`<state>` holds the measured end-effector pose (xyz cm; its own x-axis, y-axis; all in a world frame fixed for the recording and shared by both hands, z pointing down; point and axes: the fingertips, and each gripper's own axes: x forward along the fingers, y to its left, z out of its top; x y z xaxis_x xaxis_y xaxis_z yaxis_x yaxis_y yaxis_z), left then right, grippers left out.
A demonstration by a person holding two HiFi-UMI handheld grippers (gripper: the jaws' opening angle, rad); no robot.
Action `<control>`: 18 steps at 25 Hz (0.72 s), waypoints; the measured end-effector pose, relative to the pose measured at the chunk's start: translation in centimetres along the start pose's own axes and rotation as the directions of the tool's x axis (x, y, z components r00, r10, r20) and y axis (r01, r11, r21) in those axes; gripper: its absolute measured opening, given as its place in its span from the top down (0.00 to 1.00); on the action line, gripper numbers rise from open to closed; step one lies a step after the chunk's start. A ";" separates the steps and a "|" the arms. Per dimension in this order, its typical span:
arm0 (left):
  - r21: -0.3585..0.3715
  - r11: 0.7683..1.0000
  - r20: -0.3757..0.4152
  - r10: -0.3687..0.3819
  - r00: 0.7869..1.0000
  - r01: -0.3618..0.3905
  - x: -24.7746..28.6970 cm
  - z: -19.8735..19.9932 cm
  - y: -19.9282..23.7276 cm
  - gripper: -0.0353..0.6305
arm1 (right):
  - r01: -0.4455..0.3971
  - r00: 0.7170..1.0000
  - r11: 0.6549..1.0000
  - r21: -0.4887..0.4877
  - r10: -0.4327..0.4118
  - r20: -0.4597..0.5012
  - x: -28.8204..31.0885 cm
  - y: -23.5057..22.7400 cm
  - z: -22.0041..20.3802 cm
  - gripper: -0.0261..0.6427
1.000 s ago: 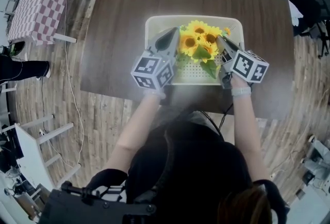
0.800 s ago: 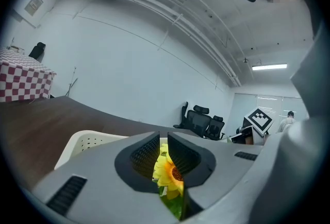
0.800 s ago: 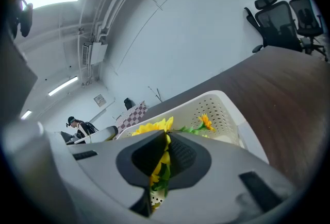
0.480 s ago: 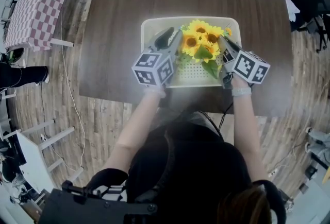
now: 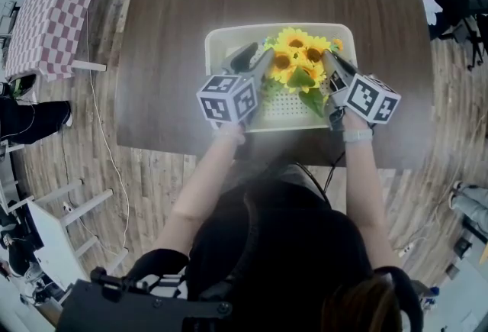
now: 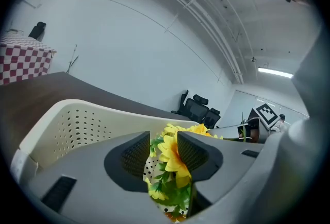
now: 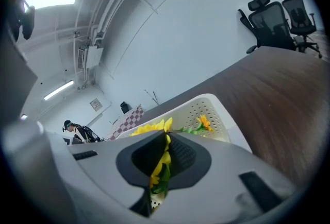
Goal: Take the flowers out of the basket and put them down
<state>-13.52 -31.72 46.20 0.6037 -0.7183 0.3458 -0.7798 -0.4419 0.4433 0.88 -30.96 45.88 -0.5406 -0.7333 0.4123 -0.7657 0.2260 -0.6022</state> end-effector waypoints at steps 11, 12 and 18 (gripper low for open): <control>-0.096 0.993 -0.053 -0.068 0.996 0.062 0.9 -1.9 -0.7 0.70 | 0.010 1.000 1.000 0.015 -0.010 0.005 -0.3 -0.2 -0.1 0.95; -0.105 0.992 -0.052 -0.074 0.996 0.069 1.0 -1.9 -0.8 0.73 | 0.010 1.000 1.000 0.016 -0.010 0.004 -0.3 -0.2 0.0 0.95; -0.135 0.986 -0.048 -0.101 0.994 0.093 0.9 -2.1 -0.6 0.80 | 0.001 1.000 0.999 0.032 -0.001 0.010 0.0 0.1 -0.4 0.95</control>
<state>-12.13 -30.95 47.98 0.6862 -0.6438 0.3385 -0.6905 -0.4302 0.5815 0.67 -30.67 46.04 -0.5363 -0.7400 0.4059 -0.7546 0.2049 -0.6234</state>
